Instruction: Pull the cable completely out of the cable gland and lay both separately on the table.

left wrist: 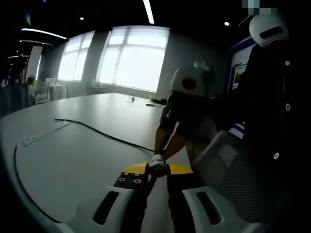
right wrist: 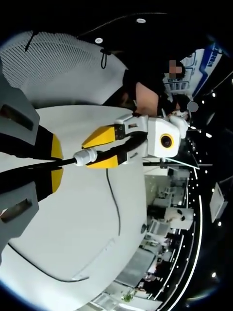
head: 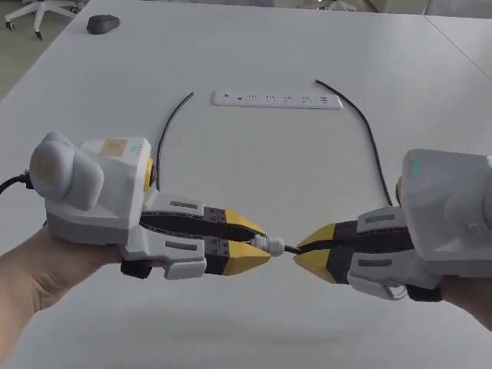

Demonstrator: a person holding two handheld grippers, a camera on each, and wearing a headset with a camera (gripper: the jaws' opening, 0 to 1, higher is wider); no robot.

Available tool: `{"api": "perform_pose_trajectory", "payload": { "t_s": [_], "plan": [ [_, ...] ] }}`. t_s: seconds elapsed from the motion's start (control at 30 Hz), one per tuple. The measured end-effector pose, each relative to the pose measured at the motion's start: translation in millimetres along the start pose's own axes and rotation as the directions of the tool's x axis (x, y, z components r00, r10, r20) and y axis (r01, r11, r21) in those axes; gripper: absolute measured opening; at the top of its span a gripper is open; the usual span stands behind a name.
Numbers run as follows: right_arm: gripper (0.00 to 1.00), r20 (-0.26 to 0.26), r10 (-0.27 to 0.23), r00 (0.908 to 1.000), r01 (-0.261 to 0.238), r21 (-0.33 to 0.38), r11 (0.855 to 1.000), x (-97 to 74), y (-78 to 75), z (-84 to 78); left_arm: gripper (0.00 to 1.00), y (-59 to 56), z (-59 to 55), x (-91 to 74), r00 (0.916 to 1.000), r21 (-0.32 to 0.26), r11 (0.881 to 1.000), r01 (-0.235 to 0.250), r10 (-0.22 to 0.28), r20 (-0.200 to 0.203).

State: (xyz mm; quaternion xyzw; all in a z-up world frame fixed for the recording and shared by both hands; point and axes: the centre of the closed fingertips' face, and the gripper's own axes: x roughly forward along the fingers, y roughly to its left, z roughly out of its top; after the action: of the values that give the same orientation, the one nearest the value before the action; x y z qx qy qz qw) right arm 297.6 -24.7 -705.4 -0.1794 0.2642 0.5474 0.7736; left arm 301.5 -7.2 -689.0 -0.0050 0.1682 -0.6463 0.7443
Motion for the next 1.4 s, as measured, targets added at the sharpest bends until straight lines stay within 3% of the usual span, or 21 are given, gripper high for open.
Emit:
{"api": "perform_pose_trajectory", "payload": {
  "t_s": [0.27,0.4,0.73,1.03,1.4],
  "plan": [
    [0.00,-0.020,-0.021,0.9996,0.021,0.034,0.999,-3.7,-4.4,-9.2,0.15,-0.6,-1.4,0.7,1.0000,-0.007,1.000,0.003,-0.003,-0.004],
    [0.00,-0.033,-0.059,0.9977,0.061,0.056,0.997,-10.2,-11.7,-16.5,0.15,0.0,-1.7,-2.6,1.0000,-0.007,1.000,-0.003,0.003,-0.002],
    [0.00,-0.069,-0.098,0.9928,0.106,0.125,0.986,-17.2,-21.9,-35.3,0.15,0.0,-2.7,-2.8,0.9999,0.002,1.000,-0.008,0.008,-0.007],
    [0.00,-0.091,-0.151,0.9844,0.165,0.170,0.972,-33.0,-37.9,-53.2,0.15,3.4,-2.1,-3.6,0.9999,0.006,1.000,-0.014,0.014,-0.002],
    [0.00,-0.151,-0.215,0.9650,0.244,0.215,0.946,-43.3,-53.9,-76.4,0.15,5.2,-2.9,-3.3,0.9998,0.010,1.000,-0.018,0.018,-0.006]
  ]
}}
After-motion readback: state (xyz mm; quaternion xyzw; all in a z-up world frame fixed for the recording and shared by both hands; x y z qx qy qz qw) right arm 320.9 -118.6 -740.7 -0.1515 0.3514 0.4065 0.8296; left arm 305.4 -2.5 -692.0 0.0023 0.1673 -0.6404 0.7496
